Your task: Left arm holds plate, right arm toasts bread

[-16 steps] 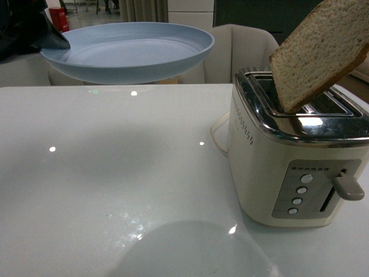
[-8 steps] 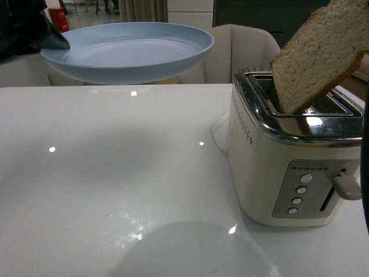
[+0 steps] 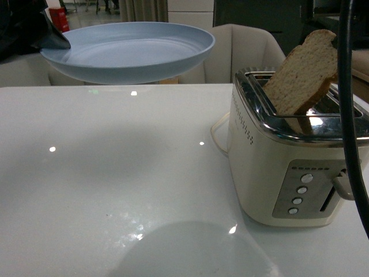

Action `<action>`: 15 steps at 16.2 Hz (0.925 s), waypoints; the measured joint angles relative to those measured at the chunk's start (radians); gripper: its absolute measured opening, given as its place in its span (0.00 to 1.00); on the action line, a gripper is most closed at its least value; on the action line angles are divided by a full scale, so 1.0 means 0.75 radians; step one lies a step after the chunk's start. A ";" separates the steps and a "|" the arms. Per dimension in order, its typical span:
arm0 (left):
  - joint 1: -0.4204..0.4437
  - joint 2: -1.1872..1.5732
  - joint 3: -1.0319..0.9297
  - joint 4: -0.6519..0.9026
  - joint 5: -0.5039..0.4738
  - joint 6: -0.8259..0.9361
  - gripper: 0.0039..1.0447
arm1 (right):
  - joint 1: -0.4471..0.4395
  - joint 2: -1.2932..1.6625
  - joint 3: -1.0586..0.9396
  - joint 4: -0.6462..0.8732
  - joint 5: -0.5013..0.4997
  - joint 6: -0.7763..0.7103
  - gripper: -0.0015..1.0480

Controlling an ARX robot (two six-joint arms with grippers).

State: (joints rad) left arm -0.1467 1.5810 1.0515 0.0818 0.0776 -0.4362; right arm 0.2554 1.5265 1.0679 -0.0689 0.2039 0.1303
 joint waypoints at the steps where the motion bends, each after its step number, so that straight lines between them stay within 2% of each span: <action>1: 0.000 0.000 0.000 0.000 0.000 0.000 0.02 | -0.001 0.037 0.063 -0.079 -0.014 0.020 0.02; 2: 0.000 0.000 0.000 0.000 -0.001 0.000 0.02 | -0.001 0.059 0.107 -0.140 -0.042 0.047 0.02; 3: 0.000 0.000 0.000 0.000 0.000 0.000 0.02 | -0.001 0.078 0.144 -0.195 -0.065 0.075 0.08; 6: 0.000 0.000 0.000 0.000 -0.001 0.000 0.02 | -0.001 0.103 0.185 -0.245 -0.147 0.222 0.45; 8: 0.000 0.000 0.000 0.001 0.000 0.000 0.02 | -0.004 0.078 0.177 -0.232 -0.228 0.332 0.66; 9: 0.000 0.000 0.000 0.000 -0.001 0.000 0.02 | -0.010 0.054 0.162 -0.215 -0.259 0.377 0.73; 11: 0.000 0.000 0.000 0.001 -0.001 0.000 0.02 | -0.009 -0.075 0.075 -0.127 -0.272 0.493 0.94; 15: 0.000 0.000 0.000 0.000 0.000 0.000 0.02 | 0.005 -0.398 -0.141 0.016 -0.138 0.482 0.94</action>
State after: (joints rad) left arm -0.1467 1.5810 1.0515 0.0818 0.0776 -0.4362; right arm 0.2592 1.2278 0.9619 -0.0566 0.1001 0.4919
